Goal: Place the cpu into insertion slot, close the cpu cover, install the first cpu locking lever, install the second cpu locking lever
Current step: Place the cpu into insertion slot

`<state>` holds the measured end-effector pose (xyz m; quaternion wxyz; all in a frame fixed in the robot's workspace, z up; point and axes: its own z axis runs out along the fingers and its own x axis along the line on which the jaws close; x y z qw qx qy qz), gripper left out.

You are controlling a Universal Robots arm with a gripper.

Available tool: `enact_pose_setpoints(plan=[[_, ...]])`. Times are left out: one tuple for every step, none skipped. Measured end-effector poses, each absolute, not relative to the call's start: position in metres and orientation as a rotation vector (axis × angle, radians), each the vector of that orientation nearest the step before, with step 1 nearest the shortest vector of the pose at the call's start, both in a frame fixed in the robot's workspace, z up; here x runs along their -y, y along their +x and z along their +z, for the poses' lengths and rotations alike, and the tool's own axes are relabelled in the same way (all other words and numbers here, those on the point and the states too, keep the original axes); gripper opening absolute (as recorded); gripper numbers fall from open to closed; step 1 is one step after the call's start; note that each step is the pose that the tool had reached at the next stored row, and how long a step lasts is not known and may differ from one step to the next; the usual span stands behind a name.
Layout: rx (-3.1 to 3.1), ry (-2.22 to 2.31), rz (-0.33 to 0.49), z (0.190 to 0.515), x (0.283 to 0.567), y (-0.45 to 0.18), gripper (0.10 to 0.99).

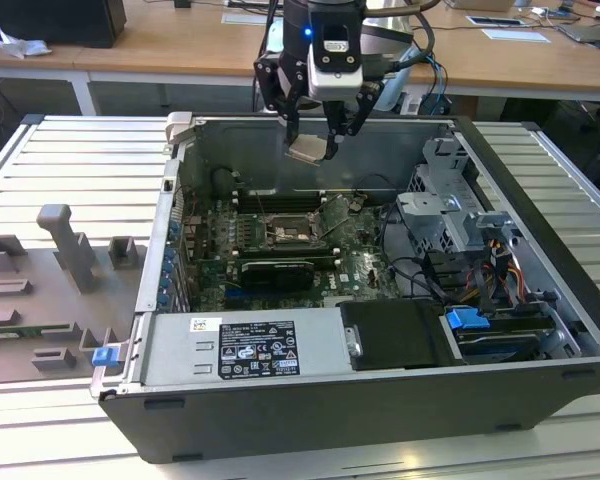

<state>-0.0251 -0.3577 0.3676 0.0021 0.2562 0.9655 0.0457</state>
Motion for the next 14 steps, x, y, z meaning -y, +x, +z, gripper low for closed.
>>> enact_pose_setpoints(plan=[[-3.028,0.808,0.143,0.3676,0.3577,-0.0251,0.541],[-3.026,0.814,0.143,0.3676,0.3577,-0.0251,0.541],[-3.025,0.82,0.143,0.3676,0.3577,-0.0251,0.541],[-3.023,0.825,0.143,0.3676,0.3577,-0.0251,0.541],[-3.022,0.829,0.143,0.3676,0.3577,-0.0251,0.541],[-3.019,0.836,0.143,0.3676,0.3577,-0.0251,0.541],[-3.017,0.844,0.143,0.3676,0.3577,-0.0251,0.541],[-3.016,0.849,0.143,0.3676,0.3577,-0.0251,0.541],[-3.014,0.853,0.143,0.3676,0.3577,-0.0251,0.541],[-3.012,0.859,0.143,0.3676,0.3577,-0.0251,0.541],[-3.011,0.863,0.143,0.3676,0.3577,-0.0251,0.541],[-3.008,0.873,0.143,0.3675,0.3577,-0.0251,0.541],[-3.005,0.882,0.143,0.3676,0.3577,-0.0251,0.541],[-3.004,0.886,0.143,0.3675,0.3577,-0.0251,0.541]])
